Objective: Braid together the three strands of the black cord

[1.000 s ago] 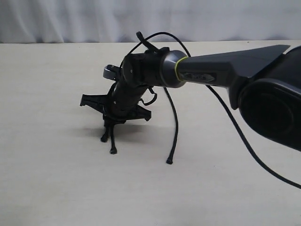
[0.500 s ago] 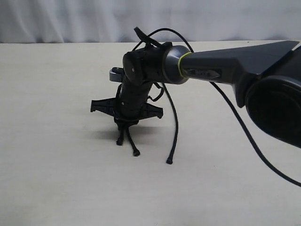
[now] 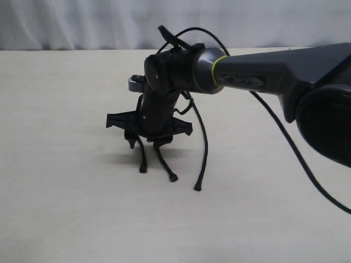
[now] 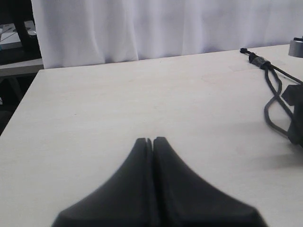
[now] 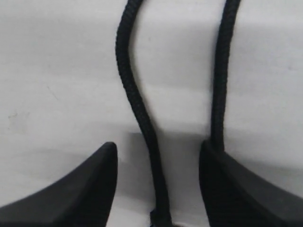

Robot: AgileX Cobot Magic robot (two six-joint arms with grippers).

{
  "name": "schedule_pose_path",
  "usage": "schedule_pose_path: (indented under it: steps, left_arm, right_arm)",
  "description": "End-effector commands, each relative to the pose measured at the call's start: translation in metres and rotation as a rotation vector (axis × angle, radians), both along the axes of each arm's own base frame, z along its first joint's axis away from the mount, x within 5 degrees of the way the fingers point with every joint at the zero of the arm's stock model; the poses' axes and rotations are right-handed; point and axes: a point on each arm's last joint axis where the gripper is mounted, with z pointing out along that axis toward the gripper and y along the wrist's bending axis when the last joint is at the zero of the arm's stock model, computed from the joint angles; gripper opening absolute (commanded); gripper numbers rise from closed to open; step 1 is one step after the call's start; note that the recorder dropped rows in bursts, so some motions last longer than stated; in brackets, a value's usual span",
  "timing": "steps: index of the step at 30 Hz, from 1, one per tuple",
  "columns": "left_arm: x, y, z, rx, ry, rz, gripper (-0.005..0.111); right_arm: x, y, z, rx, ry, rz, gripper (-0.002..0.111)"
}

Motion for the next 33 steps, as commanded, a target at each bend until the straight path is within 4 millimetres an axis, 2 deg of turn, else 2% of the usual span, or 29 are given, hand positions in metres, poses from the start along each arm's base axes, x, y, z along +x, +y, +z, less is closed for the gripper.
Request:
schedule_pose_path:
  steps: [1,4,8,10,11,14,15,19,22,26,30,33]
  left_arm:
    - [0.000,0.000,0.001,-0.001,-0.016,0.006,0.000]
    - [0.000,0.000,0.001,-0.001,-0.016,0.006,0.000]
    - [0.000,0.001,0.001,0.028,-0.013,0.007,0.000]
    - [0.000,0.001,0.001,0.028,-0.013,0.007,0.000]
    - [0.000,0.001,0.001,0.028,-0.013,0.007,0.000]
    - [0.000,0.001,0.001,0.034,-0.012,0.008,0.000]
    - [0.000,0.002,0.001,0.043,-0.011,0.008,0.000]
    - [0.001,0.001,0.006,0.034,-0.072,0.007,0.000]
    - [0.003,0.000,0.017,-0.058,-0.201,0.009,0.000]
    - [0.002,0.001,0.036,-0.045,-0.410,0.019,0.000]
    - [0.000,0.002,0.043,-0.051,-0.485,0.023,0.000]
    - [-0.001,0.004,0.048,-0.196,-0.557,0.043,0.000]
  right_arm:
    - [-0.002,-0.004,0.034,0.015,-0.061,0.073,0.050]
    - [0.000,-0.010,0.047,0.018,-0.087,0.110,0.045]
    - [0.006,-0.024,0.047,-0.024,-0.069,0.167,0.040]
    - [0.007,-0.032,0.046,-0.048,-0.049,0.187,0.030]
    - [0.009,-0.036,0.046,-0.056,-0.038,0.187,0.021]
    - [0.012,-0.041,0.045,-0.062,-0.034,0.181,0.006]
    - [0.012,-0.042,0.045,-0.064,-0.036,0.182,0.004]
    - [0.013,-0.043,0.045,-0.088,-0.048,0.193,0.004]
    - [0.013,-0.044,0.045,-0.099,-0.054,0.198,0.004]
    - [0.015,-0.046,0.045,-0.126,-0.073,0.212,0.004]
    - [0.021,-0.055,0.045,-0.144,-0.079,0.199,0.004]
    - [0.027,-0.065,0.045,-0.144,-0.080,0.174,0.004]
